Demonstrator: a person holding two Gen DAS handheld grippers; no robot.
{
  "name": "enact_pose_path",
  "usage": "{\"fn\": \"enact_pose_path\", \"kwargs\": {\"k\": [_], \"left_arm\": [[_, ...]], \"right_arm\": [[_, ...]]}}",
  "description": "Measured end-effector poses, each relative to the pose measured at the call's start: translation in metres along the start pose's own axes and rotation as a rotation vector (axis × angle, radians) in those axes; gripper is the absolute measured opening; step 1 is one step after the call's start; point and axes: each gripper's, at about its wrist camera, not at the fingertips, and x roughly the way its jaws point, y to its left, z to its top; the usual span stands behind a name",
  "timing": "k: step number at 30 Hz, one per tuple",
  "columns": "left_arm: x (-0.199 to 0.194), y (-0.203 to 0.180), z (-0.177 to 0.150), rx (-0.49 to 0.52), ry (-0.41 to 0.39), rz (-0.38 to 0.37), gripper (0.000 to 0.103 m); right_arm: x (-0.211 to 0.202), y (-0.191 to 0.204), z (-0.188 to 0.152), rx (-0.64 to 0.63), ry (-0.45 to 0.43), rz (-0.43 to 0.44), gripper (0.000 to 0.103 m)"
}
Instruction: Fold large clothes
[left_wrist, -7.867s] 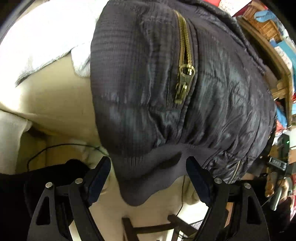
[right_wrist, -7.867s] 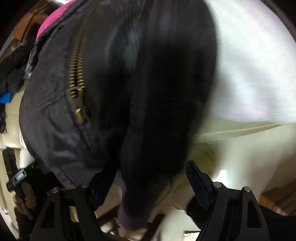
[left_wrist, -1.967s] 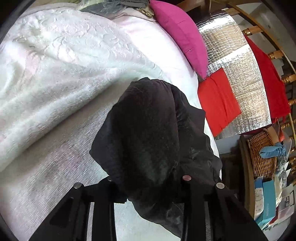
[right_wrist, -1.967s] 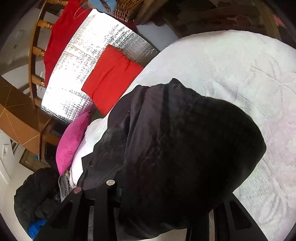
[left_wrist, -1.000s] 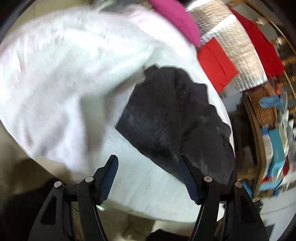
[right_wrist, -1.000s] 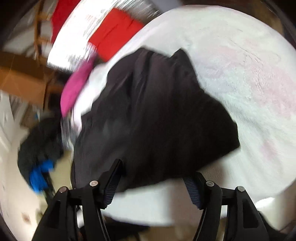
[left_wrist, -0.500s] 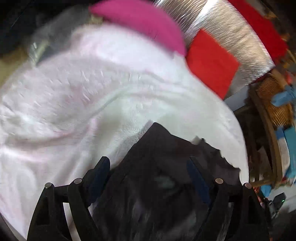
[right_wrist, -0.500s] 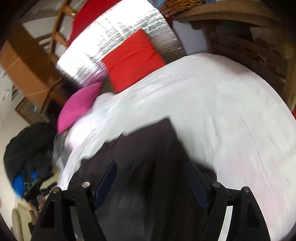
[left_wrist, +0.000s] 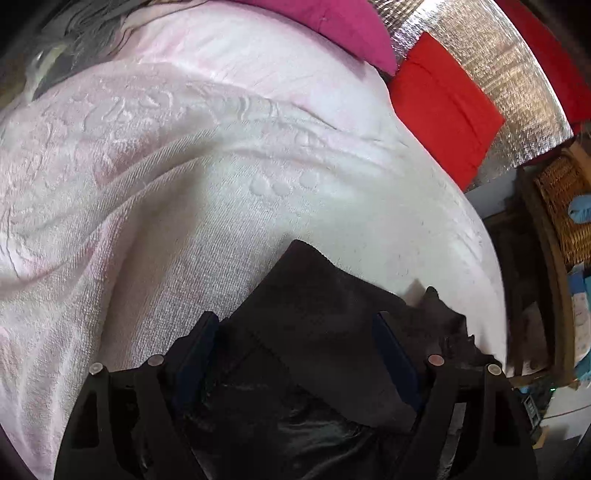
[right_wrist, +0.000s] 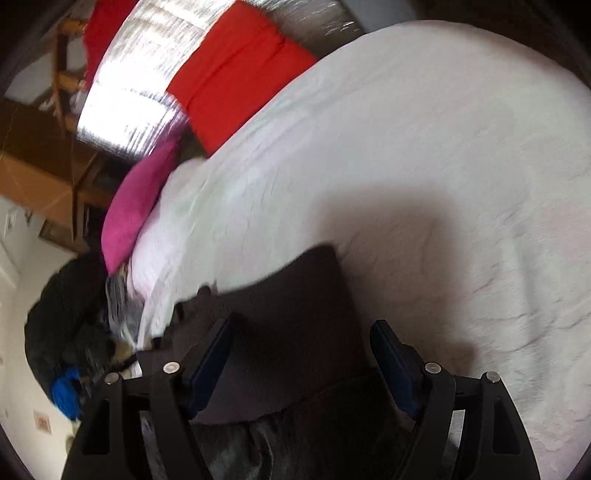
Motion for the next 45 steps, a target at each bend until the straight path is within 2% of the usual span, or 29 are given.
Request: {"fn": "enact_pose_path", "kwargs": {"k": [1, 2, 4, 7, 8, 10, 12, 14, 16, 17, 20, 22, 24, 25, 26, 27, 28, 30, 33, 34, 35, 36, 37, 38, 41, 43, 45], "left_arm": [[-0.001, -0.003, -0.001, 0.022, -0.012, 0.031, 0.064], [-0.001, -0.005, -0.002, 0.051, -0.031, 0.082, 0.046], [0.000, -0.005, -0.002, 0.069, -0.049, 0.110, 0.032], [0.000, -0.002, 0.000, 0.068, -0.057, 0.080, 0.002], [0.000, -0.004, 0.000, 0.076, -0.051, 0.062, 0.002], [0.001, -0.012, -0.001, 0.117, -0.057, 0.092, 0.002], [0.007, -0.020, -0.001, 0.176, -0.044, 0.139, 0.011], [0.014, -0.019, 0.002, 0.164, -0.001, 0.086, 0.053], [0.015, -0.018, 0.003, 0.147, -0.003, 0.036, 0.068], [0.017, -0.020, 0.003, 0.159, 0.003, 0.038, 0.072], [0.023, -0.030, -0.001, 0.219, 0.025, 0.082, 0.075], [0.020, -0.030, 0.001, 0.191, 0.017, 0.087, 0.075], [0.003, -0.023, 0.008, 0.129, -0.032, 0.063, 0.075], [-0.004, -0.020, 0.011, 0.115, -0.061, 0.061, 0.077], [-0.009, -0.016, 0.014, 0.107, -0.086, 0.071, 0.081], [-0.012, -0.011, 0.017, 0.099, -0.102, 0.093, 0.082], [-0.012, -0.006, 0.018, 0.095, -0.097, 0.108, 0.082], [0.003, 0.003, 0.017, 0.089, -0.027, 0.105, 0.082], [0.018, 0.001, 0.008, 0.099, 0.046, 0.062, 0.079], [0.020, -0.004, 0.006, 0.122, 0.044, 0.074, 0.074], [0.020, -0.011, 0.004, 0.159, 0.022, 0.121, 0.059], [0.018, -0.019, 0.001, 0.212, -0.016, 0.184, 0.049], [0.017, -0.023, 0.000, 0.237, -0.033, 0.204, 0.034], [0.014, -0.024, 0.000, 0.250, -0.053, 0.203, 0.024], [0.006, -0.020, 0.005, 0.248, -0.116, 0.165, 0.005], [0.000, -0.022, 0.006, 0.258, -0.143, 0.126, 0.005], [0.001, -0.030, 0.004, 0.308, -0.161, 0.142, 0.005]], "right_arm": [[0.001, 0.007, -0.003, -0.032, -0.017, -0.028, 0.071], [-0.001, 0.015, -0.006, -0.075, -0.037, -0.073, 0.053], [-0.002, 0.027, -0.010, -0.135, -0.048, -0.154, 0.026], [-0.010, 0.040, -0.015, -0.197, -0.101, -0.213, 0.022], [-0.013, 0.043, -0.017, -0.216, -0.119, -0.237, 0.021], [-0.017, 0.049, -0.017, -0.244, -0.153, -0.269, 0.021], [-0.025, 0.054, -0.017, -0.257, -0.189, -0.288, 0.021], [-0.029, 0.055, -0.016, -0.253, -0.204, -0.284, 0.021], [-0.025, 0.052, -0.015, -0.236, -0.190, -0.271, 0.021], [-0.021, 0.048, -0.015, -0.223, -0.169, -0.259, 0.021], [-0.015, 0.035, -0.013, -0.150, -0.133, -0.216, 0.025], [-0.016, 0.026, -0.011, -0.099, -0.120, -0.167, 0.029], [-0.017, 0.021, -0.009, -0.064, -0.116, -0.128, 0.046], [-0.016, 0.019, -0.009, -0.050, -0.112, -0.108, 0.073], [-0.016, 0.018, -0.010, -0.039, -0.117, -0.089, 0.078], [-0.017, 0.019, -0.011, -0.040, -0.128, -0.078, 0.078], [-0.017, 0.021, -0.012, -0.054, -0.134, -0.077, 0.078], [-0.014, 0.027, -0.014, -0.089, -0.136, -0.101, 0.075], [-0.003, 0.033, -0.016, -0.137, -0.125, -0.181, 0.047], [-0.001, 0.034, -0.017, -0.150, -0.125, -0.220, 0.029], [0.000, 0.035, -0.017, -0.158, -0.134, -0.249, 0.025], [-0.002, 0.034, -0.017, -0.160, -0.151, -0.247, 0.023], [-0.008, 0.036, -0.017, -0.167, -0.182, -0.240, 0.023], [-0.014, 0.040, -0.018, -0.179, -0.218, -0.243, 0.022], [-0.029, 0.052, -0.019, -0.224, -0.303, -0.244, 0.017], [-0.025, 0.054, -0.017, -0.232, -0.308, -0.256, 0.016], [-0.019, 0.045, -0.016, -0.201, -0.291, -0.268, 0.016]]}}
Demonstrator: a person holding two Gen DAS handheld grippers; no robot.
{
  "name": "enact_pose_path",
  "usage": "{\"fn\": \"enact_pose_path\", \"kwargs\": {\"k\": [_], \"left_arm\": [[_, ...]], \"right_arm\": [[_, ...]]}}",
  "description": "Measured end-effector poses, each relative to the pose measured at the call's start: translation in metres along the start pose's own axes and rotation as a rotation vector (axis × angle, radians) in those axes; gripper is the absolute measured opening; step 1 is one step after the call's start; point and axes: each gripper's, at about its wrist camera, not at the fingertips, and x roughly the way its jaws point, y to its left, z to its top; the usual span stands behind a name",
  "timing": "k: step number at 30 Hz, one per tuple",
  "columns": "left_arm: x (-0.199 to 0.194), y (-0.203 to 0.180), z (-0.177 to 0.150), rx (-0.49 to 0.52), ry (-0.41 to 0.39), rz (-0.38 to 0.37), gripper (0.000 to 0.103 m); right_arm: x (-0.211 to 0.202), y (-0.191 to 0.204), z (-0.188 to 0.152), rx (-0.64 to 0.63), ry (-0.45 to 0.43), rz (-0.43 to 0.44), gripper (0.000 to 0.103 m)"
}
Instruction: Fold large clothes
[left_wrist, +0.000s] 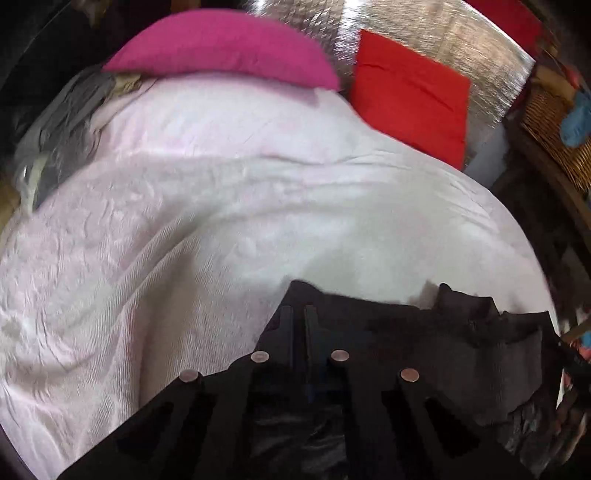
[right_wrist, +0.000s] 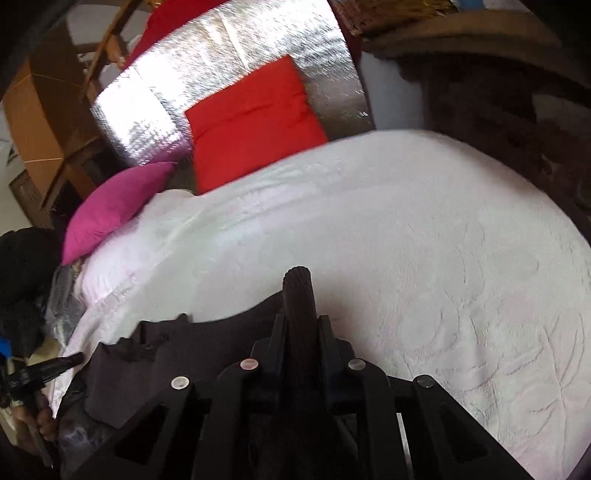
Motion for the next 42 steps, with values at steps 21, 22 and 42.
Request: {"fn": "enact_pose_path", "kwargs": {"k": [21, 22, 42], "left_arm": [[0.025, 0.003, -0.005, 0.015, 0.033, 0.006, 0.010], [0.021, 0.002, -0.004, 0.016, 0.018, 0.006, 0.008], [0.013, 0.029, 0.004, -0.163, -0.092, 0.124, 0.008]], "right_arm": [[0.024, -0.013, -0.007, 0.103, 0.107, 0.087, 0.022], [0.021, -0.010, -0.006, 0.084, 0.089, 0.081, 0.020], [0.006, -0.032, 0.005, 0.166, -0.069, -0.017, 0.007]]}}
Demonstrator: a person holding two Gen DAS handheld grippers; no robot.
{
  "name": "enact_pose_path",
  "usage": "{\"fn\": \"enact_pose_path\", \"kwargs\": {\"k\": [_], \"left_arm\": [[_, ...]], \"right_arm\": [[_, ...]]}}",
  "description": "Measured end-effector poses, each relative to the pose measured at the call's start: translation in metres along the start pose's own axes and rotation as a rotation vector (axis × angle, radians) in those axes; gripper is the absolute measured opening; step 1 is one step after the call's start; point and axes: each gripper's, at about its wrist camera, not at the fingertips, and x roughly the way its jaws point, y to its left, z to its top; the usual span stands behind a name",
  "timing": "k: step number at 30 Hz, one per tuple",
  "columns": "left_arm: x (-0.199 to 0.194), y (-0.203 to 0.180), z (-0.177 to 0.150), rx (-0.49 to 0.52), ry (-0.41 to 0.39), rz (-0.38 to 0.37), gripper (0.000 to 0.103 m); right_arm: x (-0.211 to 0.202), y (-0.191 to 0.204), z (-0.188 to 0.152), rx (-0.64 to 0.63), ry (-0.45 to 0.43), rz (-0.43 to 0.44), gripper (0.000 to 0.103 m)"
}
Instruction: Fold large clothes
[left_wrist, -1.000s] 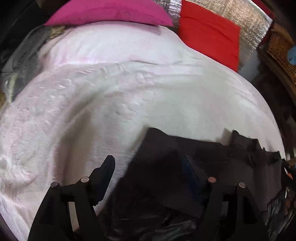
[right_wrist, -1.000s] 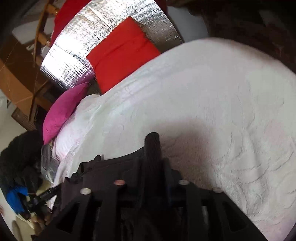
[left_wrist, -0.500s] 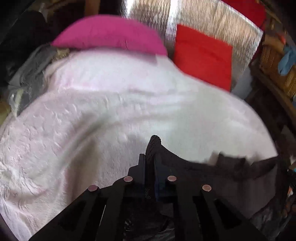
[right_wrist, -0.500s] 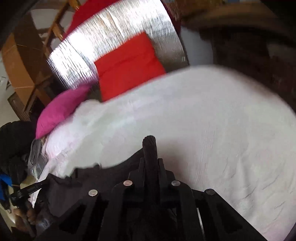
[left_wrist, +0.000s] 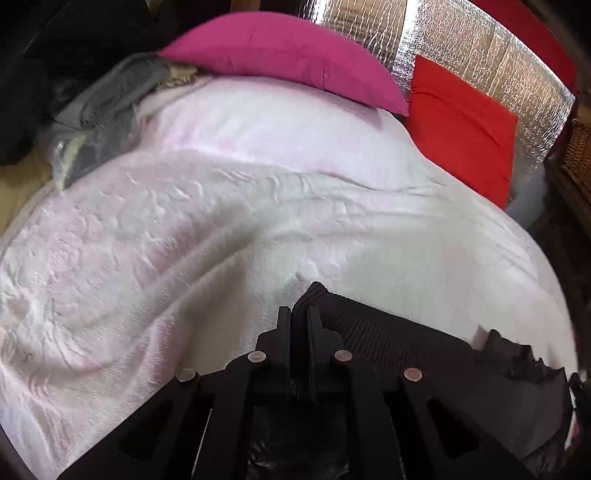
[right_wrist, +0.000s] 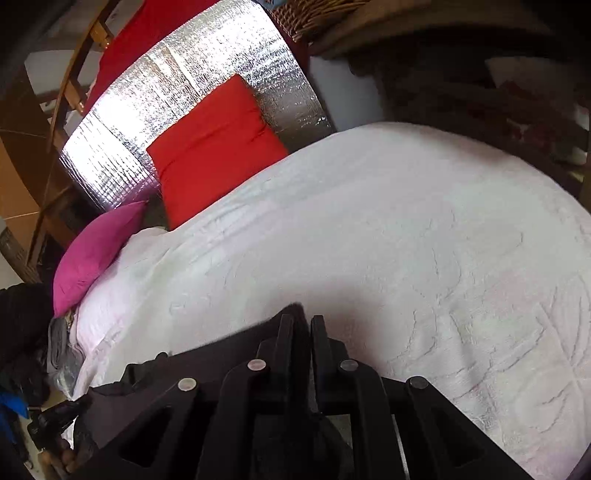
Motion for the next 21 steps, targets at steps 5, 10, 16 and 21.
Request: {"fn": "enact_pose_path", "kwargs": {"k": [5, 10, 16, 21], "left_arm": [[0.008, -0.004, -0.006, 0.025, 0.075, 0.014, 0.014], [-0.016, -0.005, -0.005, 0.013, 0.032, 0.057, 0.073], [-0.069, -0.007, -0.012, 0.043, 0.009, 0.005, 0.076], [-0.095, -0.008, -0.039, 0.138, -0.005, 0.027, 0.080]], "right_arm": [[0.015, -0.017, -0.003, 0.089, 0.120, 0.032, 0.008], [0.000, -0.013, -0.002, 0.084, 0.129, 0.062, 0.009], [-0.014, -0.008, -0.002, 0.048, 0.186, 0.059, 0.009], [-0.039, -0.015, -0.007, 0.058, 0.208, 0.094, 0.054]]}}
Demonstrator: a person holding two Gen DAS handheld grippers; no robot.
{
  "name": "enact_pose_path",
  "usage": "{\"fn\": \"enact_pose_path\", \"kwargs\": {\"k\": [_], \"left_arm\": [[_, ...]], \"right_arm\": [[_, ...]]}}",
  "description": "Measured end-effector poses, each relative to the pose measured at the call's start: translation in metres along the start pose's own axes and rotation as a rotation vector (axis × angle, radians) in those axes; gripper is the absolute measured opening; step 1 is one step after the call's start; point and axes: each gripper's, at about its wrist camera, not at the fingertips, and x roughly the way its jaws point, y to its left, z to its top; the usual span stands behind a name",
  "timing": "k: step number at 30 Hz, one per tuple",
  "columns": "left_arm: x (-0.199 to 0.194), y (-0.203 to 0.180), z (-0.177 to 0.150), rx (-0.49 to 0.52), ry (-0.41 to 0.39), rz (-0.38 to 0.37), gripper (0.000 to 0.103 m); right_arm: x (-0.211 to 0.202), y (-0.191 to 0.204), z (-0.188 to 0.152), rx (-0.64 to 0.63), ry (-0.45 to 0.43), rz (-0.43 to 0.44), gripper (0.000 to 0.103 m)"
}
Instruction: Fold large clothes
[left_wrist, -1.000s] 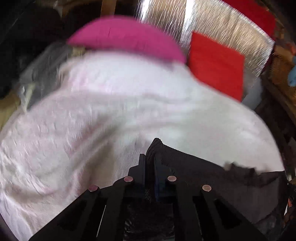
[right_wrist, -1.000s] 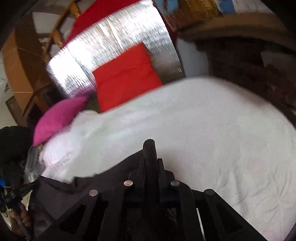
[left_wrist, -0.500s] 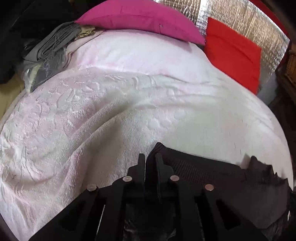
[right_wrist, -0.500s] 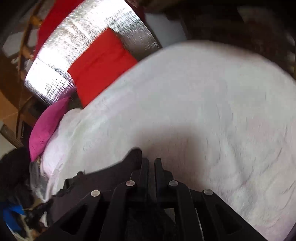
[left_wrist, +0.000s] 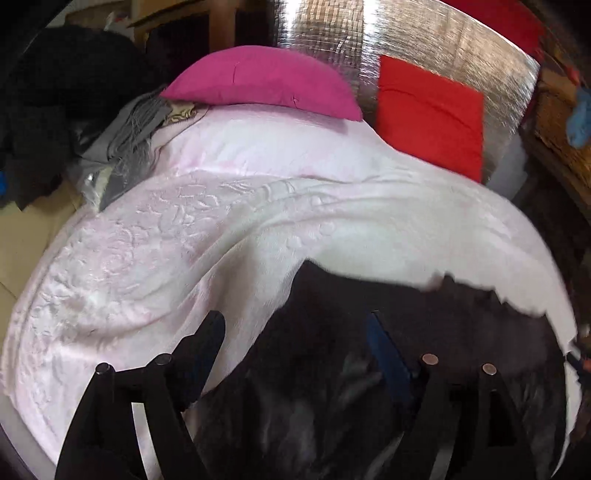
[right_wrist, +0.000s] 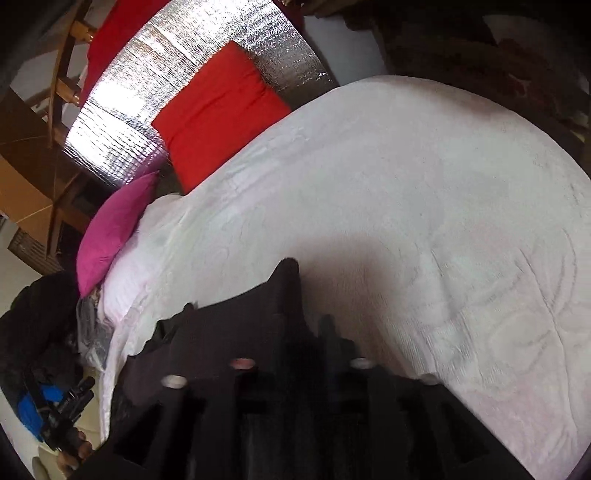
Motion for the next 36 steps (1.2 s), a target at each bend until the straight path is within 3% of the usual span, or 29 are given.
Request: {"fn": "enact_pose_path", "kwargs": {"k": [1, 4, 9, 13, 16, 17, 19, 22, 24, 26, 28, 31, 34, 36], "left_arm": [[-0.004, 0.000, -0.005, 0.010, 0.001, 0.004, 0.080], [-0.012, 0.007, -0.025, 0.030, 0.016, 0.006, 0.080], [-0.023, 0.031, -0.063, -0.008, 0.055, 0.015, 0.080], [-0.020, 0.048, -0.082, -0.037, 0.093, 0.045, 0.080], [-0.009, 0.053, -0.088, -0.032, 0.126, 0.047, 0.080], [-0.008, 0.054, -0.089, -0.036, 0.123, 0.034, 0.080], [-0.008, 0.054, -0.087, -0.028, 0.108, 0.023, 0.080], [-0.003, 0.050, -0.088, -0.016, 0.103, 0.034, 0.080], [-0.001, 0.047, -0.089, -0.015, 0.100, 0.037, 0.080], [-0.002, 0.047, -0.090, -0.004, 0.089, 0.046, 0.081], [-0.007, 0.043, -0.093, 0.024, 0.075, 0.073, 0.081], [-0.022, 0.037, -0.101, 0.073, 0.035, 0.105, 0.081], [-0.037, 0.030, -0.111, 0.125, -0.015, 0.144, 0.081], [-0.049, 0.030, -0.117, 0.148, -0.057, 0.165, 0.081]], "right_arm": [[-0.009, -0.003, -0.004, 0.001, -0.004, 0.012, 0.084], [-0.032, 0.000, -0.019, -0.033, -0.034, 0.041, 0.086], [-0.043, -0.006, -0.052, -0.088, 0.040, -0.070, 0.085], [-0.041, -0.023, -0.067, -0.092, 0.070, -0.101, 0.070], [-0.032, -0.020, -0.078, -0.168, 0.104, -0.148, 0.041], [-0.035, -0.015, -0.081, -0.194, 0.092, -0.167, 0.029], [-0.050, -0.004, -0.083, -0.232, 0.034, -0.187, 0.018], [-0.078, 0.007, -0.087, -0.262, -0.066, -0.155, 0.012], [-0.075, 0.007, -0.092, -0.289, -0.071, -0.224, 0.012], [-0.050, -0.009, -0.096, -0.253, 0.021, -0.268, 0.012], [-0.039, -0.014, -0.097, -0.236, 0.050, -0.263, 0.013], [-0.056, -0.010, -0.096, -0.227, 0.008, -0.240, 0.016], [-0.074, -0.019, -0.096, -0.138, 0.001, -0.203, 0.028], [-0.086, -0.021, -0.097, -0.124, -0.031, -0.174, 0.049]]}}
